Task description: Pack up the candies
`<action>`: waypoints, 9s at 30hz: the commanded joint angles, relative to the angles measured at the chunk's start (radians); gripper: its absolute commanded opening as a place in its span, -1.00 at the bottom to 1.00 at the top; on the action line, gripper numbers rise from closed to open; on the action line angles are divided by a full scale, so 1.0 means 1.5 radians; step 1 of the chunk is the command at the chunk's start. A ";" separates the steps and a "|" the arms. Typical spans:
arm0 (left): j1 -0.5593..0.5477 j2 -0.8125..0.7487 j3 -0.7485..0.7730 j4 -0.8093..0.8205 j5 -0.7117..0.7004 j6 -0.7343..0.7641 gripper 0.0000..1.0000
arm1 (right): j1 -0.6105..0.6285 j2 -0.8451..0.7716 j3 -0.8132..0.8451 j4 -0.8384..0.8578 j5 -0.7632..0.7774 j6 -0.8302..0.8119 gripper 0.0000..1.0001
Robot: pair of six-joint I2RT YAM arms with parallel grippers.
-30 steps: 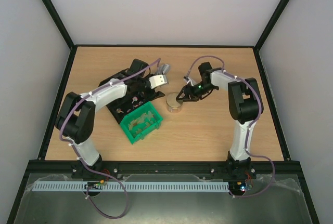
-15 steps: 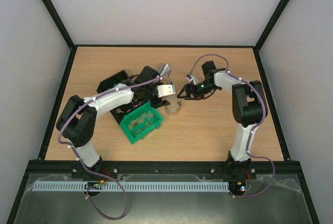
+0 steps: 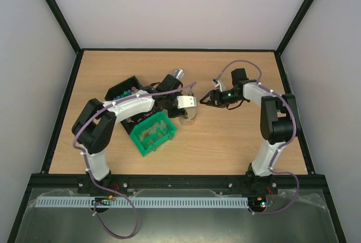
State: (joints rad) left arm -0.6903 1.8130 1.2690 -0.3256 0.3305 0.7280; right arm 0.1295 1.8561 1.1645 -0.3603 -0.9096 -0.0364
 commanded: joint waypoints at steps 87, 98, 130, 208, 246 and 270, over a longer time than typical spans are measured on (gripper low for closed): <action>0.172 -0.125 0.002 -0.079 0.094 -0.209 0.98 | 0.302 0.146 -0.570 1.409 0.399 0.017 0.86; 0.154 -0.135 -0.031 -0.077 0.073 -0.183 0.98 | 0.327 0.185 -0.547 1.423 0.424 0.004 0.89; 0.052 -0.083 -0.022 -0.069 -0.058 -0.123 0.97 | 0.367 0.233 -0.551 1.506 0.535 0.019 0.64; 0.068 -0.224 -0.211 0.031 0.036 -0.051 0.98 | 0.376 0.238 -0.553 1.507 0.377 0.015 0.59; -0.005 -0.128 -0.217 0.134 -0.125 -0.052 0.98 | 0.381 0.241 -0.554 1.507 0.365 0.007 0.53; 0.089 -0.176 -0.224 0.058 -0.008 -0.014 0.98 | 0.383 0.244 -0.555 1.506 0.371 0.006 0.44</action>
State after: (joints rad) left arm -0.5270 1.6131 0.9478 -0.2169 0.2462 0.6964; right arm 0.6842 2.1563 0.3733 1.7317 -0.3046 -0.0868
